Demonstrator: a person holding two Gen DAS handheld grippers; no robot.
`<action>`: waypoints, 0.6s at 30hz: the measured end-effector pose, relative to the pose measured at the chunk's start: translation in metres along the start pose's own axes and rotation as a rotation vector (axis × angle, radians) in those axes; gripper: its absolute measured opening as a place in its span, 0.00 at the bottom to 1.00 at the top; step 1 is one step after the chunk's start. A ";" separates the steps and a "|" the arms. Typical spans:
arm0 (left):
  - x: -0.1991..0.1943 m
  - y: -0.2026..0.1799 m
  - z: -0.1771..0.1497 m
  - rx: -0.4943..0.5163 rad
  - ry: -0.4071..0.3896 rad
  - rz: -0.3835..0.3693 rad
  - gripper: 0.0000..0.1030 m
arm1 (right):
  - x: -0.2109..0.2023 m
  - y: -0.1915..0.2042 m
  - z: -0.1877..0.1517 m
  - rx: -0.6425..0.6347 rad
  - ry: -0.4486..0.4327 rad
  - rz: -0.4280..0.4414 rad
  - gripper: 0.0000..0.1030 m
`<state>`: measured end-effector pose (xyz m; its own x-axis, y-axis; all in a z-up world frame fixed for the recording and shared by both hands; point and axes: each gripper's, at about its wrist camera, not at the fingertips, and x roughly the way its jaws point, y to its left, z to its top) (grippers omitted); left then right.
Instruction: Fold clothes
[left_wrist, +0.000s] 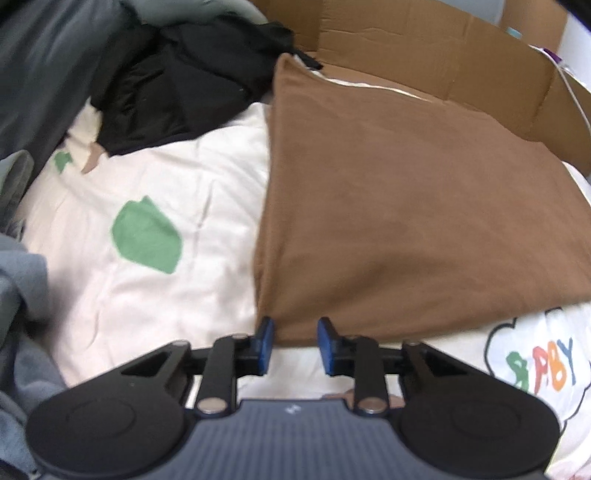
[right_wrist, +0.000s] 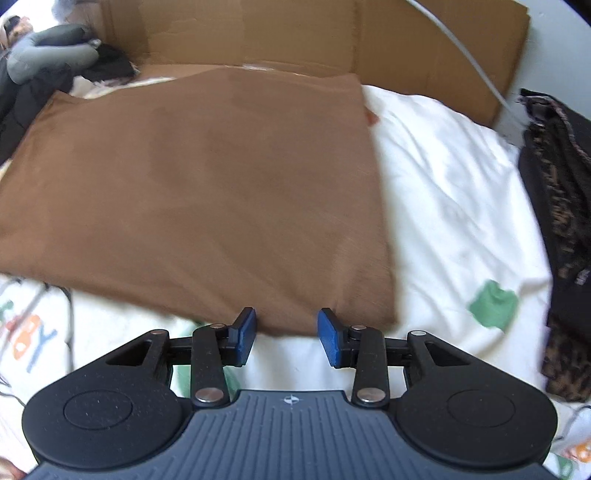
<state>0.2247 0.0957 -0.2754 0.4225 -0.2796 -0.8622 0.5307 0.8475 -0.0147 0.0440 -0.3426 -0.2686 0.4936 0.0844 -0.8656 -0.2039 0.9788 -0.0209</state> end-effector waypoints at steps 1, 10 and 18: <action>-0.002 0.001 0.000 -0.004 0.000 0.019 0.35 | -0.001 -0.001 -0.002 0.001 0.009 -0.017 0.42; -0.025 -0.017 0.015 -0.009 -0.062 0.000 0.40 | -0.027 0.021 0.012 -0.005 -0.081 0.046 0.42; -0.015 -0.086 0.025 0.124 -0.059 -0.196 0.41 | -0.015 0.083 0.032 -0.085 -0.094 0.198 0.42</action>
<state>0.1912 0.0154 -0.2488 0.3428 -0.4627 -0.8176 0.6916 0.7133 -0.1137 0.0465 -0.2567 -0.2409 0.5127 0.2942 -0.8066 -0.3730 0.9225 0.0994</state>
